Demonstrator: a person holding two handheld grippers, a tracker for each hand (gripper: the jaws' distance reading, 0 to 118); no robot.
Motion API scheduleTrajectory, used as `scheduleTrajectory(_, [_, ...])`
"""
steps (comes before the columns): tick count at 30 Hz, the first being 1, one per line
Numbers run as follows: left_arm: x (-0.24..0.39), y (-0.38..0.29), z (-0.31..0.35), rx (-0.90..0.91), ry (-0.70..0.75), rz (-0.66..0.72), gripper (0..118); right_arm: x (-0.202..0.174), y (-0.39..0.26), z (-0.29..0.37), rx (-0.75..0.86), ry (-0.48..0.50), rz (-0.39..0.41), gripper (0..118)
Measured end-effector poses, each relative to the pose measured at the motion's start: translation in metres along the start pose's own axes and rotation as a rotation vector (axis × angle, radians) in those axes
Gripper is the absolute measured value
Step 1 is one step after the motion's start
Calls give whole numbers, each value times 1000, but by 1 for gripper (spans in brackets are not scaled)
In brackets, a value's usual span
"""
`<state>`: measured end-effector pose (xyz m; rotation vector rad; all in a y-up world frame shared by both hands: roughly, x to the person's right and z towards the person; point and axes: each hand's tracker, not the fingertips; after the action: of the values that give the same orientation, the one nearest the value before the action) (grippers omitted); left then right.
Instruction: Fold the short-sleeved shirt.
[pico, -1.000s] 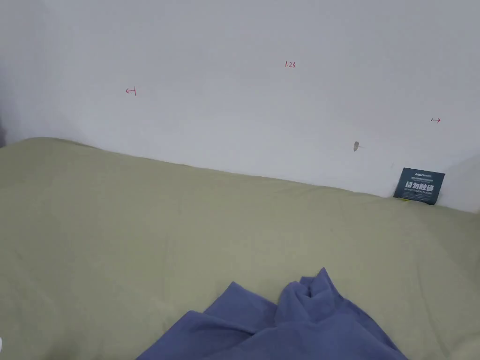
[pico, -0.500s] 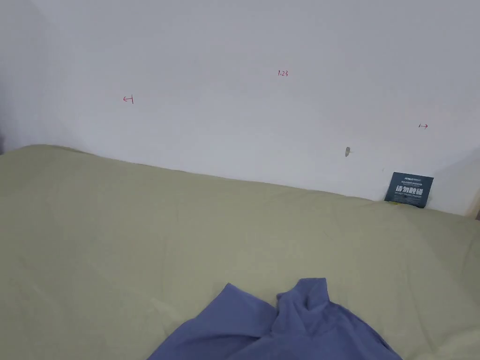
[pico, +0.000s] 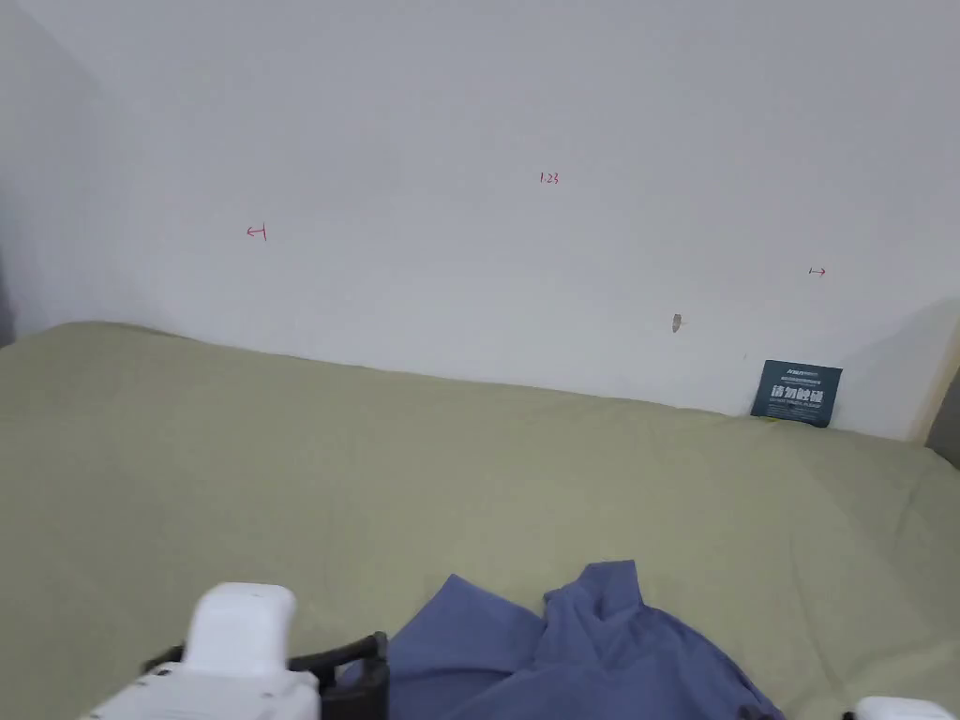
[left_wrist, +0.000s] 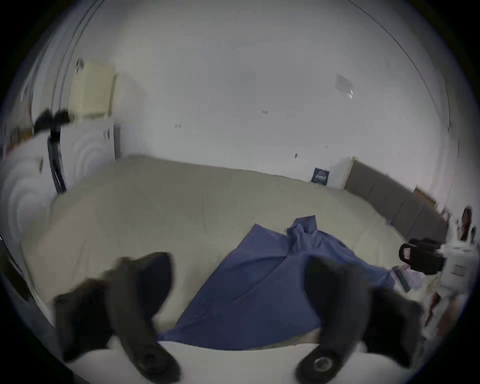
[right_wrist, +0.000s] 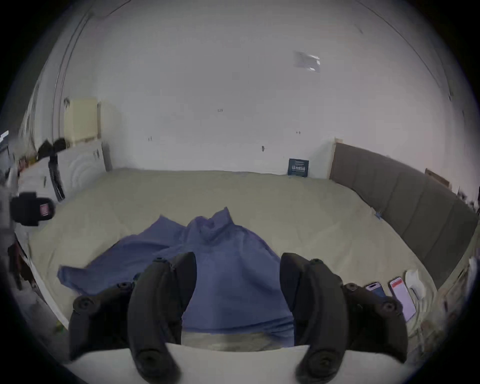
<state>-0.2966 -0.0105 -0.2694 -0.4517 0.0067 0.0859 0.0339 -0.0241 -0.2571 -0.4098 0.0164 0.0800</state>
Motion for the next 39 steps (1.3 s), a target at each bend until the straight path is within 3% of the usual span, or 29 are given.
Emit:
scheduleTrajectory(1, [16,-9,4,28,28,-39,45,-10,-6,4,-12,26,-6,62])
scheduleTrajectory(2, [32,-20,7,45,48,-77,2,-19,-12,10,-17,84,-8,26])
scheduleTrajectory(3, [44,-30,9,46,38,-113,0,-28,-17,13,-21,73,-9,0])
scheduleTrajectory(4, [51,-43,18,53,53,-113,0,-40,-20,20,-7,56,-1,0])
scheduleTrajectory(6, [61,-64,22,20,-49,-57,0,-54,-27,28,-35,136,-36,0])
scheduleTrajectory(8, [70,-84,26,-1,-30,-55,0,-69,-31,34,-37,133,-30,0])
scheduleTrajectory(16, [50,-80,9,-106,-4,-12,0,-57,-32,21,-52,149,-37,0])
scheduleTrajectory(18, [22,-70,2,-129,3,-1,0,-44,-33,13,-62,151,-44,0])
scheduleTrajectory(20, [-18,-64,-3,-183,-80,79,1,-36,-31,10,-65,158,-59,0])
scheduleTrajectory(21, [-36,-65,-3,-190,-37,141,25,-31,-32,7,-66,167,-64,0])
scheduleTrajectory(23, [-65,-70,-6,-242,23,215,108,-25,-28,1,-75,184,-75,0])
scheduleTrajectory(24, [-83,-77,0,-203,60,243,117,-24,-30,-4,-79,187,-75,0])
scheduleTrajectory(28, [-109,-95,-11,-368,198,284,116,-11,-23,-16,-90,204,-83,0])
scheduleTrajectory(31, [-111,-113,-30,-433,198,273,115,-5,-14,-34,-89,212,-53,0])
scheduleTrajectory(32, [-110,-120,-38,-476,210,268,110,1,-7,-43,-97,219,-46,0])
scheduleTrajectory(33, [-109,-124,-44,-519,223,258,81,5,0,-55,-108,232,-51,0])
scheduleTrajectory(34, [-106,-127,-46,-520,234,246,35,13,8,-68,-122,243,-67,0])
scheduleTrajectory(35, [-103,-130,-47,-497,251,241,13,23,19,-86,-144,250,-73,0])
scheduleTrajectory(38, [-93,-125,-41,-446,242,219,9,42,54,-151,-254,297,2,3])
scheduleTrajectory(39, [-92,-124,-42,-455,240,191,8,46,64,-173,-271,267,38,12])
